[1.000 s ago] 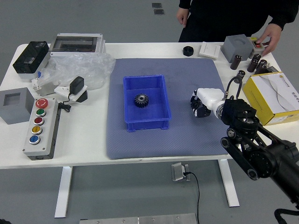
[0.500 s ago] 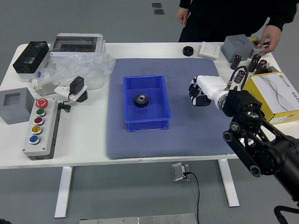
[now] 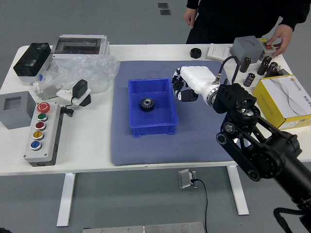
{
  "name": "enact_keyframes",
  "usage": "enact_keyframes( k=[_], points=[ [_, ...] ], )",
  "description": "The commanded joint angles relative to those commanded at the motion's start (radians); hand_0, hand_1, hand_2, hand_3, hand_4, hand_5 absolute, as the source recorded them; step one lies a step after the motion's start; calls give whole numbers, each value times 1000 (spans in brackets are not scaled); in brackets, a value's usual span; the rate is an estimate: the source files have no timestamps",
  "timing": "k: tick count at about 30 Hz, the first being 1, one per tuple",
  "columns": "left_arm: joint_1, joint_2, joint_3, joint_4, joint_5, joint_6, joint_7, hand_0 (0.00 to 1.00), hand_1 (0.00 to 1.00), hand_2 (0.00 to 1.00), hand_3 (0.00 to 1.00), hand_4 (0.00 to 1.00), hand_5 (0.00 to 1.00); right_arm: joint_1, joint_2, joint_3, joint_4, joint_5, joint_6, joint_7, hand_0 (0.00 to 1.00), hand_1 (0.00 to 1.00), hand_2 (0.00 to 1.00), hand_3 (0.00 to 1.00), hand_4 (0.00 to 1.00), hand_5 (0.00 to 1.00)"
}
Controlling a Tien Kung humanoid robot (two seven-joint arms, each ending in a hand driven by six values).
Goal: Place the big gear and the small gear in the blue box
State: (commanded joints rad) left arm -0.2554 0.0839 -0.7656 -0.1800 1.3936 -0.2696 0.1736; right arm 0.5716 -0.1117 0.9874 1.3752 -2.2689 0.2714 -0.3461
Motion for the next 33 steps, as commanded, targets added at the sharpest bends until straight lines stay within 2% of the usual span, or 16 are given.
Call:
enact_keyframes(
  k=[5, 10, 11, 16, 17, 22, 23, 29, 33],
  points=[
    [-2, 1, 4, 0, -1, -1, -1, 879, 861, 858, 839, 786, 504, 18, 23, -54, -5, 0, 3, 2, 500, 482, 559, 549, 454, 88],
    [-3, 2, 4, 0, 2, -2, -1, 879, 861, 858, 839, 786, 504, 33, 27, -97, -13, 0, 22, 7, 500, 482, 559, 549, 454, 88],
    [-3, 2, 3, 0, 3, -2, -1, 880, 862, 858, 839, 785, 504, 36, 26, -100, -15, 0, 30, 9, 653, 642, 797, 817, 669, 261],
    [-2, 1, 2, 0, 6, -3, 1, 880, 862, 858, 839, 785, 504, 47, 16, -101, -24, 0, 60, 18, 653, 642, 797, 817, 669, 261],
    [-2, 1, 2, 0, 7, -4, 1, 880, 862, 858, 840, 785, 505, 48, 15, -100, -25, 0, 63, 19, 763, 755, 931, 982, 749, 328],
    [-2, -1, 2, 0, 8, -5, 2, 880, 862, 858, 840, 785, 505, 56, 7, -99, -29, 0, 75, 23, 763, 755, 931, 982, 749, 328],
    [-2, -1, 2, 0, 8, -5, 2, 880, 862, 858, 841, 786, 506, 57, 5, -99, -29, 0, 76, 23, 801, 800, 958, 998, 811, 399],
    [-1, 2, -2, 0, 12, -3, 1, 880, 863, 859, 841, 787, 506, 61, -11, -90, -21, 0, 78, 23, 807, 804, 962, 998, 819, 417],
    [1, 5, -7, 0, 12, -2, 1, 880, 863, 859, 841, 787, 506, 60, -37, -76, -6, 0, 73, 22, 807, 804, 962, 998, 819, 417]
  ],
)
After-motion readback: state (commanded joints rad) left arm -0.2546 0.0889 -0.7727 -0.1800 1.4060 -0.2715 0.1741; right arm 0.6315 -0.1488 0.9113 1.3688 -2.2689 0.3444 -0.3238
